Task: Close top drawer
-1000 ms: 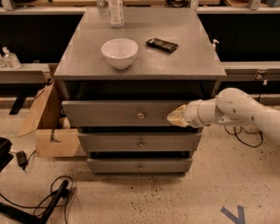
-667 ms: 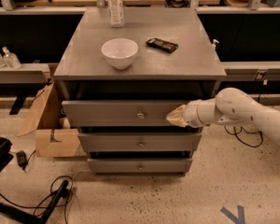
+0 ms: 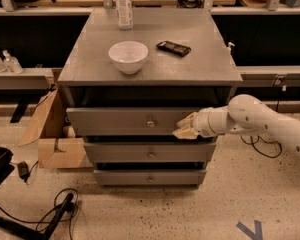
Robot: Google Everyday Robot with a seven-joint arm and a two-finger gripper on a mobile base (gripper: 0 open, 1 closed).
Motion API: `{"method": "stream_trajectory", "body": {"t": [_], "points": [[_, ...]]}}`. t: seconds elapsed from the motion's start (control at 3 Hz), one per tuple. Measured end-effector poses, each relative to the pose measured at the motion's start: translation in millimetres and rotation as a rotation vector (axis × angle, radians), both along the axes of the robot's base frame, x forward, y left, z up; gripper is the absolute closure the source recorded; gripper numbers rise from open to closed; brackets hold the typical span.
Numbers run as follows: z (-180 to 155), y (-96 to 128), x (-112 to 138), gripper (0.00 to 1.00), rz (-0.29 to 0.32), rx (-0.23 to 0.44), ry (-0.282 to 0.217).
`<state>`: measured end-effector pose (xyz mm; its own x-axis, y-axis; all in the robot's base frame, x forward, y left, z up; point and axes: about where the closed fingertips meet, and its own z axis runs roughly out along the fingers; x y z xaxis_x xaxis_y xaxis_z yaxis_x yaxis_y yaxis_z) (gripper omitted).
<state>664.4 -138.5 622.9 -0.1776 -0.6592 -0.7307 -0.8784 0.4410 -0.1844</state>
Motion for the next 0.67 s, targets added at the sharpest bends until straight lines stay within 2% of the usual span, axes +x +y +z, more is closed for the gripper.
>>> {"method": "stream_trajectory", "body": {"t": [0.33, 0.67], "points": [[-0.9, 1.2, -4.3, 0.0, 0.002, 0.001, 0.001], [-0.9, 1.2, -4.5, 0.0, 0.002, 0.001, 0.001]]}}
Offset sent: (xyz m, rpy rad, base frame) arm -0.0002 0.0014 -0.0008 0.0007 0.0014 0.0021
